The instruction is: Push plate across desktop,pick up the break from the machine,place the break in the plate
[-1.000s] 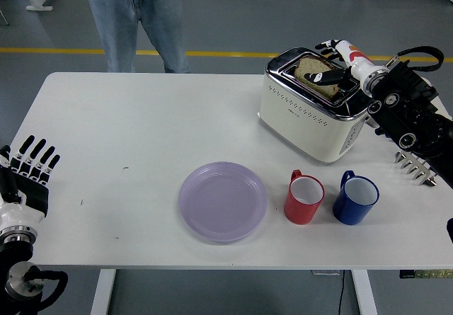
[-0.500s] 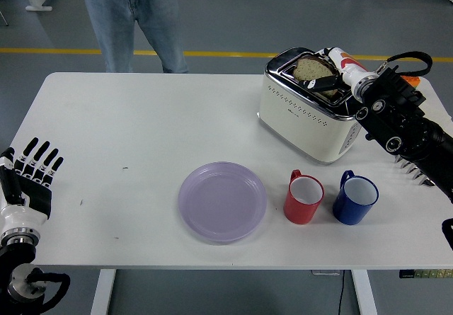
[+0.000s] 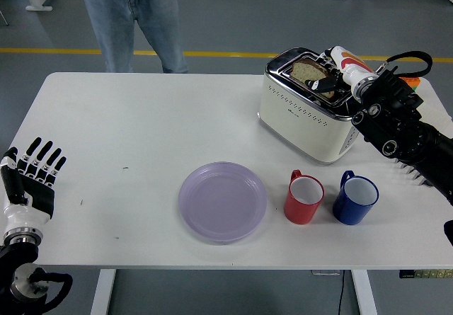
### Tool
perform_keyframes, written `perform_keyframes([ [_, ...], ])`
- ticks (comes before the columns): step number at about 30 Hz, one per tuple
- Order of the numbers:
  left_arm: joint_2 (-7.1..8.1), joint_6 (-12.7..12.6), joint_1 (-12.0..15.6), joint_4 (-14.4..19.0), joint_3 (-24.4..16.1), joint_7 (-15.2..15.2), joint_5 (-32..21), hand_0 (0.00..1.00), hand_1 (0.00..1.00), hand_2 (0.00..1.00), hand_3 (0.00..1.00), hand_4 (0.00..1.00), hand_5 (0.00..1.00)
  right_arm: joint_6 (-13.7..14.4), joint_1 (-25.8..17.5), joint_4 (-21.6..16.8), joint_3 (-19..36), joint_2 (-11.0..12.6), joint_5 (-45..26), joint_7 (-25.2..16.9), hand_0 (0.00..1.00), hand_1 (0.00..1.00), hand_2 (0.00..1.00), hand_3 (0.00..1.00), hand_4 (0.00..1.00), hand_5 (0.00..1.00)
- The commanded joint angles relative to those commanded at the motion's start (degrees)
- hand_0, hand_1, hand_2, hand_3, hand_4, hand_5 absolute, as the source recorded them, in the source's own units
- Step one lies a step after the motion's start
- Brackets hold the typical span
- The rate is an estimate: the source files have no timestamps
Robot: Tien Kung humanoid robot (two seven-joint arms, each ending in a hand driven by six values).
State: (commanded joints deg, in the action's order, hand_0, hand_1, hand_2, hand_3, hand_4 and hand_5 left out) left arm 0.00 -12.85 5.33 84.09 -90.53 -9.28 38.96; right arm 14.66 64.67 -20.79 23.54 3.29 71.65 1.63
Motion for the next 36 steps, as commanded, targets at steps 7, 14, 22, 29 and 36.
perform_keyframes([
  [7, 0.00, -0.01, -0.19, 0.00, -0.23, -0.06, -0.05, 0.748, 0.731, 0.736, 0.717, 0.529, 0.998, 2.80, 0.23, -0.18, -1.19, 0.01, -0.26, 0.28, 0.126, 0.299, 0.396, 0.474, 0.661, 0.044],
  [14, 0.00, 0.01, -0.30, -0.03, -0.26, -0.10, -0.02, 0.748, 0.728, 0.735, 0.716, 0.528, 0.998, 7.33, 0.13, -1.08, -0.42, 0.76, 1.03, 0.74, 0.080, 0.270, 0.374, 0.468, 0.574, 0.002],
  [22, 0.00, -0.04, -0.33, 0.08, -0.44, -0.09, -0.02, 0.746, 0.727, 0.733, 0.713, 0.527, 0.998, 9.56, -0.14, -6.72, 9.34, 4.34, 10.39, 1.52, 0.045, 0.205, 0.337, 0.463, 0.448, 0.002],
  [29, 0.00, -0.08, -0.17, 0.14, -0.64, -0.12, -0.09, 0.746, 0.726, 0.729, 0.712, 0.526, 0.998, 10.78, -1.33, -15.19, 19.78, 8.25, 17.45, 2.80, 0.035, 0.185, 0.324, 0.449, 0.472, 0.002],
  [36, 0.00, -0.16, 0.04, 0.18, -0.55, -0.12, -0.66, 0.746, 0.726, 0.730, 0.712, 0.525, 0.998, 9.32, -4.28, -26.37, 27.33, 11.54, 11.78, 1.45, 0.043, 0.178, 0.321, 0.442, 0.483, 0.002],
])
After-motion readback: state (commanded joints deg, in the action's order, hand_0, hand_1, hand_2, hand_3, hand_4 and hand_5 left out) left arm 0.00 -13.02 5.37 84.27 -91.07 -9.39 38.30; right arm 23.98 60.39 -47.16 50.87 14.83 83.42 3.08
